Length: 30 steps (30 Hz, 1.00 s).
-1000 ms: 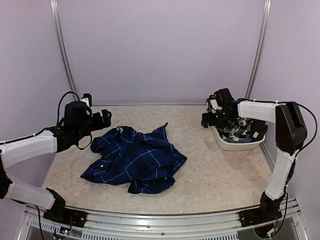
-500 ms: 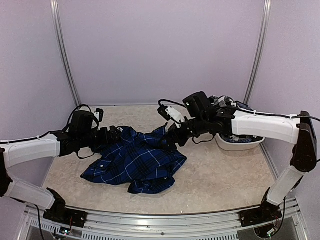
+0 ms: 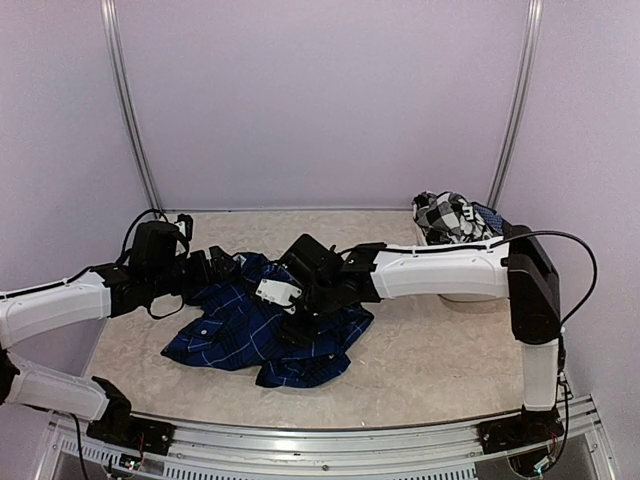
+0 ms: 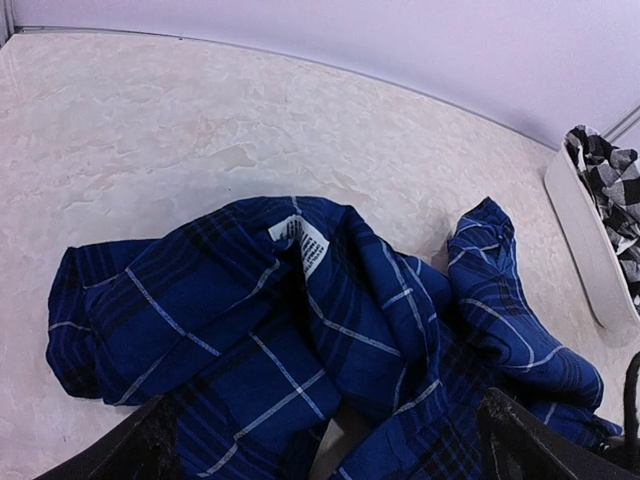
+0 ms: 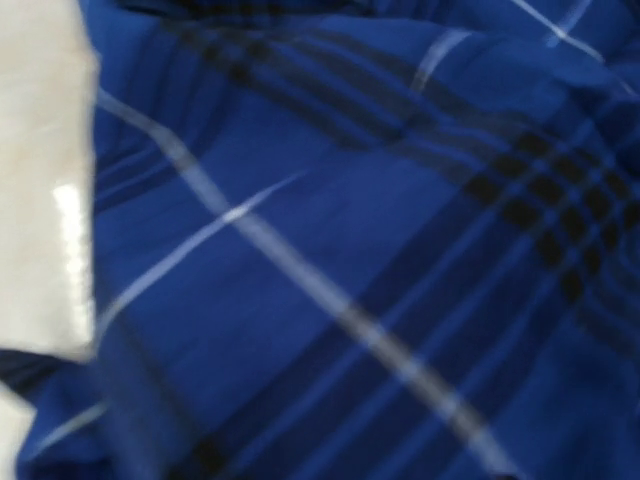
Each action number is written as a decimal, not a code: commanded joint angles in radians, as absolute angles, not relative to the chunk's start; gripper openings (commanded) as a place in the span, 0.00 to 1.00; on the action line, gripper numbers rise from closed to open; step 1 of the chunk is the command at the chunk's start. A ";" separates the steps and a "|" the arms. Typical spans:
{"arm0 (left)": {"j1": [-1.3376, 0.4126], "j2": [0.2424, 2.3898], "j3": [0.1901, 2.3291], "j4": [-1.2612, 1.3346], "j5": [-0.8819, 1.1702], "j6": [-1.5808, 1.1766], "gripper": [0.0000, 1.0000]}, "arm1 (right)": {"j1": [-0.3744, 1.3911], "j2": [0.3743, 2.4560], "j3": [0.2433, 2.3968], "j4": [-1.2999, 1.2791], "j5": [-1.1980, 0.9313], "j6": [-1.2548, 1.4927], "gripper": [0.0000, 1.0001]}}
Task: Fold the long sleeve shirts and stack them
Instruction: Pick up the crumpled shirt from the center of the board.
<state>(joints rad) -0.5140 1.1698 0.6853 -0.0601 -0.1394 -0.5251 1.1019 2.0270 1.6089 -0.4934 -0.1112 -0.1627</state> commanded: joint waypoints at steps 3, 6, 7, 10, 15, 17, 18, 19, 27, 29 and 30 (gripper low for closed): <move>-0.497 1.141 0.716 -0.072 -0.160 -0.529 0.99 | 1.114 2.095 1.700 -0.586 0.060 -0.206 0.35; -0.485 1.123 0.717 -0.072 -0.164 -0.523 0.99 | 1.107 2.065 1.697 -0.574 0.062 -0.207 0.02; -0.481 1.118 0.718 -0.073 -0.165 -0.521 0.99 | 1.103 2.049 1.692 -0.564 0.057 -0.201 0.00; -0.463 1.104 0.719 -0.078 -0.164 -0.513 0.99 | 1.075 1.980 1.666 -0.539 0.013 -0.169 0.00; -0.440 1.091 0.729 -0.080 -0.170 -0.481 0.99 | 0.954 1.772 1.573 -0.471 -0.176 -0.058 0.00; -0.435 1.091 0.739 -0.080 -0.171 -0.468 0.99 | 0.876 1.675 1.531 -0.444 -0.243 0.013 0.00; -0.434 1.089 0.743 -0.080 -0.170 -0.462 0.99 | 0.835 1.626 1.511 -0.433 -0.283 0.048 0.00; -0.434 1.090 0.748 -0.077 -0.168 -0.458 0.99 | 0.789 1.583 1.494 -0.425 -0.318 0.078 0.00; -0.436 1.124 0.758 -0.043 -0.137 -0.453 0.99 | 0.526 1.420 1.423 -0.509 -0.309 0.182 0.00; -0.441 1.139 0.758 -0.033 -0.130 -0.446 0.99 | 0.499 1.409 1.398 -0.498 -0.330 0.186 0.00; -0.446 1.145 0.756 -0.024 -0.125 -0.434 0.99 | 0.494 1.403 1.383 -0.484 -0.357 0.187 0.00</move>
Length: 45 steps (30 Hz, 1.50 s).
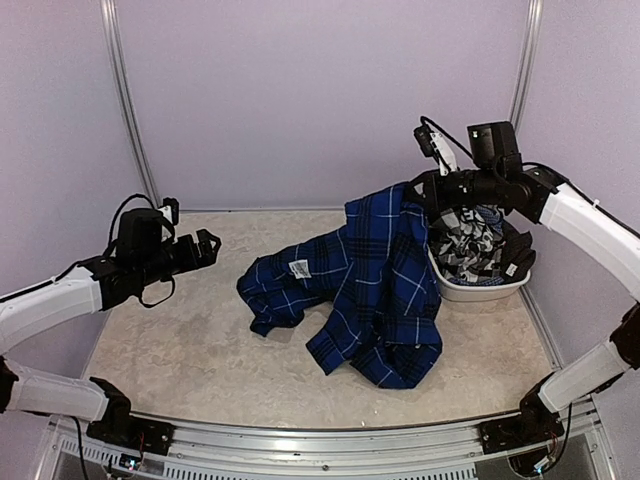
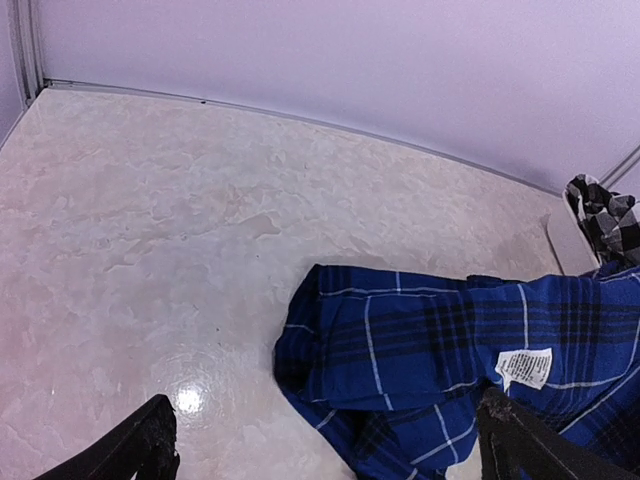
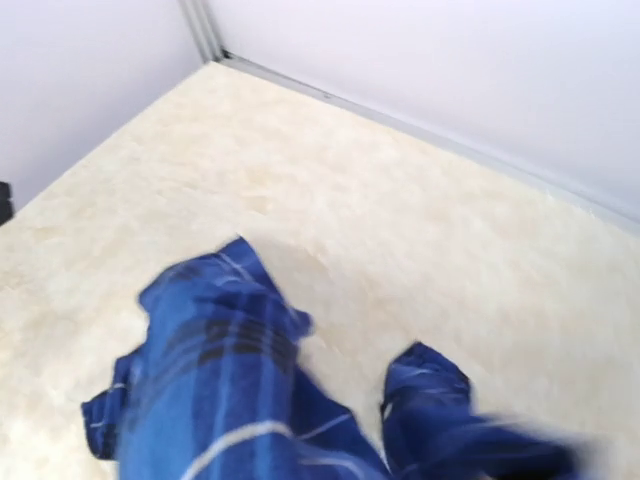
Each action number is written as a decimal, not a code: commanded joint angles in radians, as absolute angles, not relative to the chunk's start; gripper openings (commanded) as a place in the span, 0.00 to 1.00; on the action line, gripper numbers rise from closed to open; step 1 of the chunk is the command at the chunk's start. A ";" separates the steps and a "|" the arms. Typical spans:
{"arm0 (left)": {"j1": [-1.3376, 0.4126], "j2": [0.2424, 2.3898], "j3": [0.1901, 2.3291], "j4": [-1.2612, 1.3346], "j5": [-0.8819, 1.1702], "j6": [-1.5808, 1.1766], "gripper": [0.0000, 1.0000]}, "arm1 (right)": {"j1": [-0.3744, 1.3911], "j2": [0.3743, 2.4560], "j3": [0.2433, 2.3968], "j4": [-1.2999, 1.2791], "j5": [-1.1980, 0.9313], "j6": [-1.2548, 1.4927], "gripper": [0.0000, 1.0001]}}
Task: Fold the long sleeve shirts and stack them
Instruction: Pick up the crumpled shirt from the center of the board.
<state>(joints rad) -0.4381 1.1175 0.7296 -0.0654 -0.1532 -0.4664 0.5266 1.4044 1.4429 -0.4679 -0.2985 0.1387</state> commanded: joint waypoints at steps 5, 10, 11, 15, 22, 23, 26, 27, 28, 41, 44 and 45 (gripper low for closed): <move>-0.488 1.175 0.742 0.065 -0.062 -0.337 0.99 | 0.490 1.411 1.395 -0.473 -0.503 0.122 0.00; -0.508 1.220 0.722 0.198 0.052 -0.239 0.99 | 0.490 1.415 1.452 -0.562 -0.688 -0.041 0.00; -0.508 1.234 0.718 0.225 0.077 -0.221 0.99 | 0.489 1.405 1.451 -0.583 -0.731 -0.072 0.00; -0.507 1.313 0.733 0.278 0.169 -0.124 0.99 | 0.490 1.338 1.413 -0.638 -0.911 -0.178 0.00; -0.511 1.475 0.780 0.281 0.363 0.033 0.99 | 0.490 1.157 1.269 -0.609 -0.993 -0.214 0.00; -0.513 1.496 0.783 0.279 0.375 0.065 0.99 | 0.490 1.149 1.268 -0.622 -0.976 -0.215 0.00; -0.522 1.528 0.783 0.299 0.381 0.145 0.99 | 0.490 1.160 1.276 -0.672 -0.966 -0.224 0.00; -0.524 1.540 0.782 0.315 0.382 0.165 0.99 | 0.489 1.167 1.277 -0.684 -0.968 -0.228 0.00; -0.527 1.549 0.785 0.320 0.388 0.187 0.99 | 0.489 1.175 1.279 -0.695 -0.970 -0.231 0.00; -0.529 1.753 0.935 0.193 0.583 0.313 0.76 | 0.460 1.224 1.310 -0.660 -0.870 -0.166 0.00; -0.530 1.753 0.925 0.209 0.547 0.306 0.44 | 0.407 1.251 1.335 -0.639 -0.889 -0.119 0.00; -0.528 1.746 0.923 0.211 0.531 0.304 0.31 | 0.384 1.261 1.347 -0.634 -0.897 -0.101 0.00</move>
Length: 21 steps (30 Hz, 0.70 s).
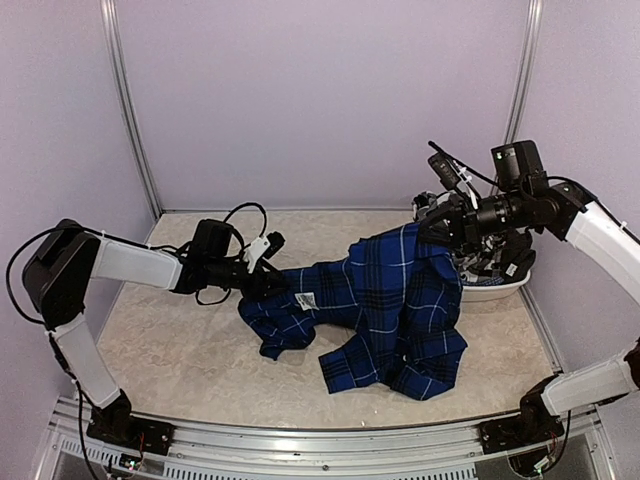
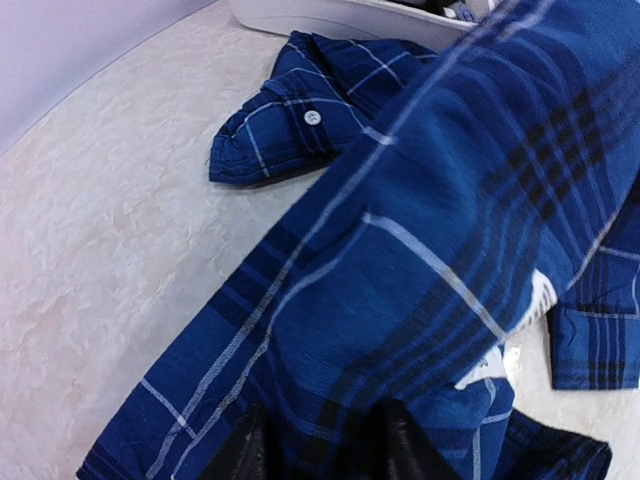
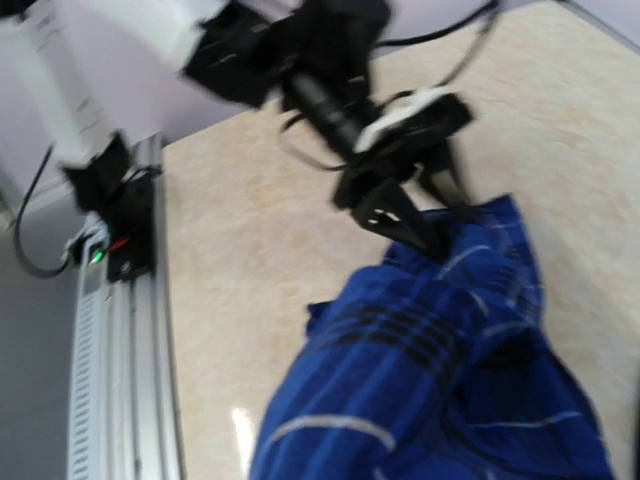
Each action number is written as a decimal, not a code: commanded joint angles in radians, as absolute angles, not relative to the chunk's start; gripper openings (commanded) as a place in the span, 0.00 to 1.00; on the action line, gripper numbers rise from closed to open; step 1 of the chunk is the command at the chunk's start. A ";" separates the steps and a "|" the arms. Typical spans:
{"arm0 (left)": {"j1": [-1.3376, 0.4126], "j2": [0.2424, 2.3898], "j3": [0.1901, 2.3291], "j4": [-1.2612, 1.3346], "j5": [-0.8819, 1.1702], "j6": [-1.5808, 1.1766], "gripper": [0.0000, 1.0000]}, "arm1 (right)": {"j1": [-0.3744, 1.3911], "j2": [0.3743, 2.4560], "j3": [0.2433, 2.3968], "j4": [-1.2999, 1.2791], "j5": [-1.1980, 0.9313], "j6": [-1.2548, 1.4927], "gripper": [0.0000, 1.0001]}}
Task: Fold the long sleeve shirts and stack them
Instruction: Pick up the crumpled shirt from the center of the board.
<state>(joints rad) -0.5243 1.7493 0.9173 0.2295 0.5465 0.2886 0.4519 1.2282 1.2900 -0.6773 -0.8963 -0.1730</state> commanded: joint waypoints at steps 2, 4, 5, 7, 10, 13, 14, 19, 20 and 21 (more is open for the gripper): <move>-0.520 1.726 0.925 0.211 0.504 0.280 0.10 | 0.346 1.285 1.385 -0.637 -0.883 -0.064 0.00; -0.510 1.689 0.931 0.216 0.479 0.242 0.04 | 0.308 1.302 1.428 -0.638 -0.859 -0.010 0.00; -0.507 1.663 0.935 0.222 0.460 0.222 0.01 | 0.290 1.307 1.455 -0.637 -0.845 0.023 0.00; -0.504 1.597 0.943 0.236 0.429 0.170 0.00 | 0.263 1.315 1.508 -0.635 -0.801 0.071 0.00; -0.498 1.484 0.964 0.250 0.414 0.080 0.00 | 0.250 1.332 1.609 -0.629 -0.737 0.120 0.00; -0.498 1.384 0.995 0.238 0.364 0.039 0.00 | 0.247 1.356 1.679 -0.600 -0.748 0.161 0.00; -0.499 1.362 1.009 0.229 0.343 0.031 0.00 | 0.248 1.366 1.698 -0.594 -0.755 0.173 0.00; -0.514 1.253 1.096 0.130 0.273 0.026 0.00 | 0.247 1.405 1.761 -0.594 -0.801 0.193 0.00; -0.526 1.228 1.110 0.100 0.257 0.037 0.00 | 0.248 1.403 1.761 -0.594 -0.814 0.190 0.00; -0.538 1.213 1.121 0.078 0.243 0.049 0.00 | 0.247 1.399 1.760 -0.596 -0.825 0.187 0.00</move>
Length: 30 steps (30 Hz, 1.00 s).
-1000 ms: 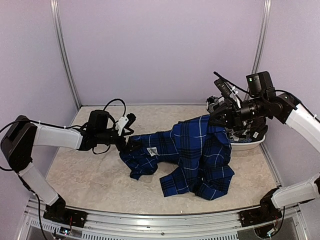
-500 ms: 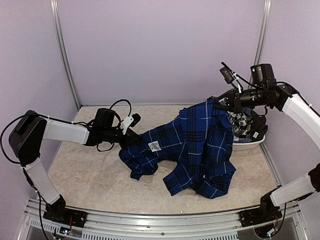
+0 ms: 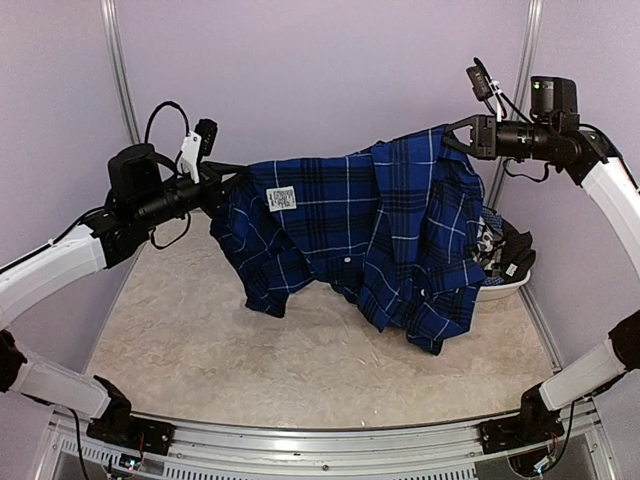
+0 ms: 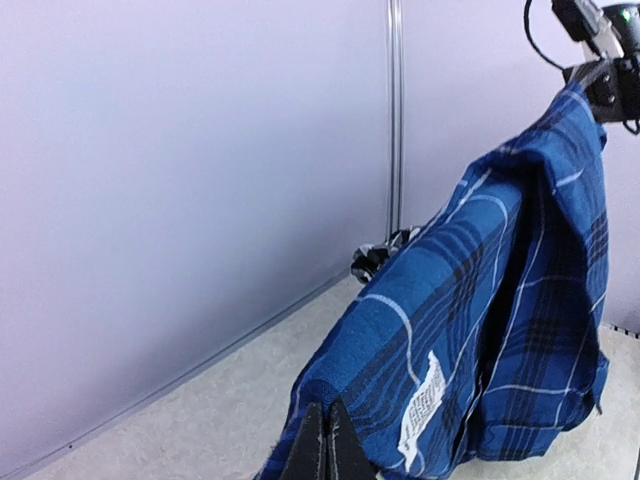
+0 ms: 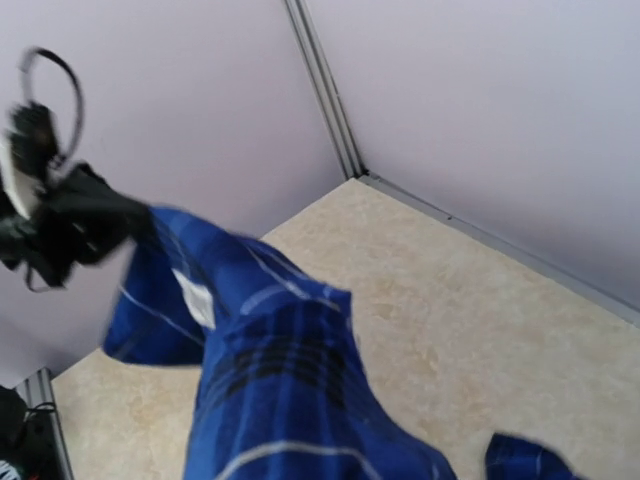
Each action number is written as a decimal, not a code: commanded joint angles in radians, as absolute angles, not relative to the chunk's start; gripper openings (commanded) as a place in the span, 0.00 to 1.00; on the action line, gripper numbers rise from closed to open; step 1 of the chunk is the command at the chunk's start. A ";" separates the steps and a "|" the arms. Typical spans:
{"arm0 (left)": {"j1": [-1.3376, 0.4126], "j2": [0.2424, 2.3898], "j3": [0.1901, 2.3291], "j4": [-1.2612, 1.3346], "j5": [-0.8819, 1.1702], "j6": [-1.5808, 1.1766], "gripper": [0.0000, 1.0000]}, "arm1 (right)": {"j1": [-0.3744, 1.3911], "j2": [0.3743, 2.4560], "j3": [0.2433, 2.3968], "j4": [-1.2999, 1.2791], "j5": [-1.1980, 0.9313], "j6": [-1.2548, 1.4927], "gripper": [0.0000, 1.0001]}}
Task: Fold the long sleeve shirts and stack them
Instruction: Pick up the crumpled shirt from the center of the board, then place the crumpled shirt at the center of the board.
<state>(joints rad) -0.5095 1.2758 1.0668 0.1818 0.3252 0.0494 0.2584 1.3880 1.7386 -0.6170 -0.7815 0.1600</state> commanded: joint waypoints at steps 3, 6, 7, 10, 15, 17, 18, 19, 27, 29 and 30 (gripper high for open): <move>-0.564 1.158 1.146 0.031 0.190 0.053 0.00 | 0.248 1.385 1.759 -0.607 -0.826 0.190 0.00; -0.590 1.121 1.188 -0.048 0.166 0.052 0.00 | 0.248 1.374 1.766 -0.627 -0.880 0.192 0.00; -0.604 1.115 1.206 -0.079 0.153 0.056 0.00 | 0.249 1.369 1.770 -0.637 -0.902 0.194 0.00; -0.646 1.095 1.261 -0.166 0.098 0.064 0.00 | 0.250 1.333 1.770 -0.646 -0.895 0.221 0.00; -0.663 1.109 1.370 -0.281 0.113 0.049 0.00 | 0.250 1.316 1.799 -0.647 -0.938 0.256 0.00; -0.689 1.103 1.387 -0.294 0.115 0.066 0.00 | 0.250 1.303 1.799 -0.627 -0.969 0.270 0.00; -0.702 1.097 1.392 -0.294 0.115 0.075 0.00 | 0.249 1.293 1.796 -0.614 -0.983 0.278 0.00; -0.712 1.087 1.395 -0.296 0.124 0.081 0.00 | 0.250 1.285 1.794 -0.601 -0.999 0.291 0.00; -0.780 0.987 1.439 -0.321 0.122 0.067 0.00 | 0.250 1.210 1.779 -0.383 -1.203 0.511 0.00; -0.787 0.975 1.456 -0.325 0.108 0.058 0.00 | 0.250 1.207 1.805 -0.370 -1.210 0.543 0.00; -0.787 0.972 1.466 -0.328 0.106 0.051 0.00 | 0.249 1.208 1.813 -0.358 -1.214 0.561 0.00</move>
<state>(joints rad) -0.7750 1.0107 1.4040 -0.3355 0.1246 0.0673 0.2584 1.2373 1.7649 -0.4862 -1.1271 0.4480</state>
